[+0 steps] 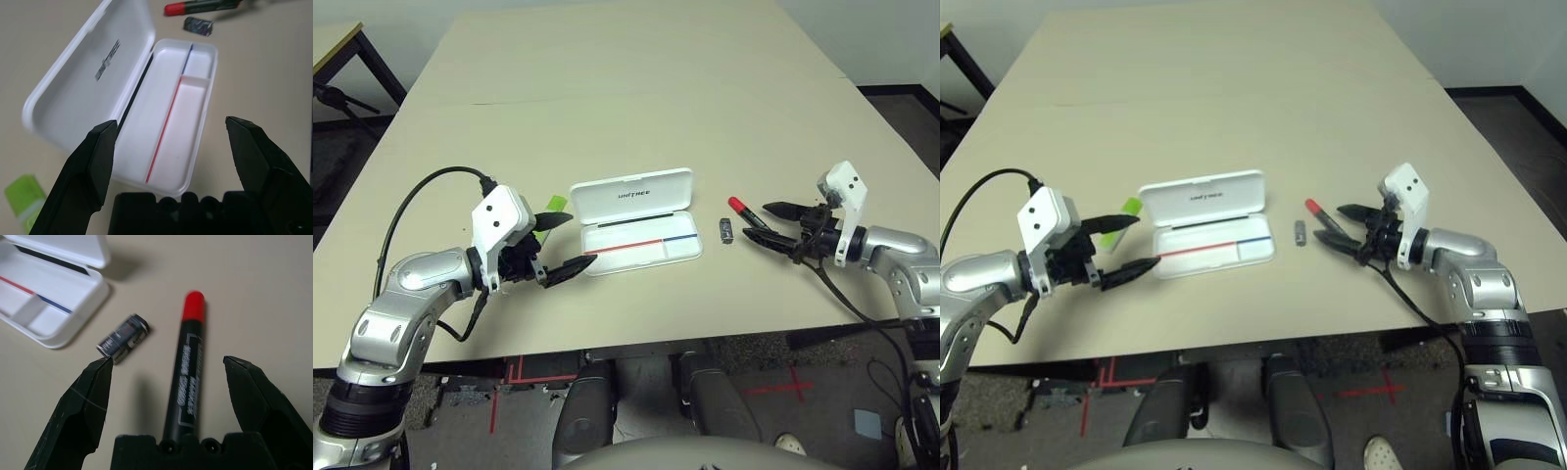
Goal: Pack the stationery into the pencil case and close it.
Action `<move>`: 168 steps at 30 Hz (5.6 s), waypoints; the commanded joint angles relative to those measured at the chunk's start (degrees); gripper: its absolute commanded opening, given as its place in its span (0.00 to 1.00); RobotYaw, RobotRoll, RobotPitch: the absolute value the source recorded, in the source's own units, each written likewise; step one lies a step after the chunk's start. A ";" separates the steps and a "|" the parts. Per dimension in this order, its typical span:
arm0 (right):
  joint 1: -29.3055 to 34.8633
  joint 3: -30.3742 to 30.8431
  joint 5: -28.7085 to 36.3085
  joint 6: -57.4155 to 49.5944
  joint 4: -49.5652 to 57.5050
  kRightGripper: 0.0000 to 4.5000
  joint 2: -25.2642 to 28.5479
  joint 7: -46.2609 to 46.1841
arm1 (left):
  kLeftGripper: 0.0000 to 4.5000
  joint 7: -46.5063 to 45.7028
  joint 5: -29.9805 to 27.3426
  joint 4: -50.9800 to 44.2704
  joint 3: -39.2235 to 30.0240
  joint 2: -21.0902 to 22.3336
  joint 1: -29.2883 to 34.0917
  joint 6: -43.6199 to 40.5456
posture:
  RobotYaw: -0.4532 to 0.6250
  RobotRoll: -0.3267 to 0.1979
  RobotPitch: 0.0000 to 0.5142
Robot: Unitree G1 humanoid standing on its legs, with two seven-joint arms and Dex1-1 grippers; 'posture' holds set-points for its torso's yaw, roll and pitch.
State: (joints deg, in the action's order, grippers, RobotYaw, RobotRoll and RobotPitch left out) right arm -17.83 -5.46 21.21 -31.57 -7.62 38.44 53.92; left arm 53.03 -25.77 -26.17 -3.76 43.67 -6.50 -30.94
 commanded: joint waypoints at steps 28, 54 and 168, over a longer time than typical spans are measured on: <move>-12.08 8.41 -12.98 5.97 -19.48 0.60 -4.85 -6.40 | 1.00 -1.56 -0.62 -5.14 1.59 0.89 -0.06 -0.97 | 0.42 0.62 0.28; -23.25 13.55 -9.48 12.48 -15.69 0.13 6.79 27.92 | 1.00 0.15 0.24 -2.92 2.39 2.10 -0.83 0.64 | 0.40 0.62 0.28; 3.58 6.13 8.87 5.63 22.65 1.00 2.87 14.16 | 1.00 -39.88 10.82 15.10 -4.41 -19.38 -2.86 -13.35 | 0.39 0.62 0.30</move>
State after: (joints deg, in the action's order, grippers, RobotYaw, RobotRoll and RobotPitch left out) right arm -14.26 -0.28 30.49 -26.34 13.96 41.10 68.37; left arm 12.97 -15.62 -12.84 -8.03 24.55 -9.05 -44.97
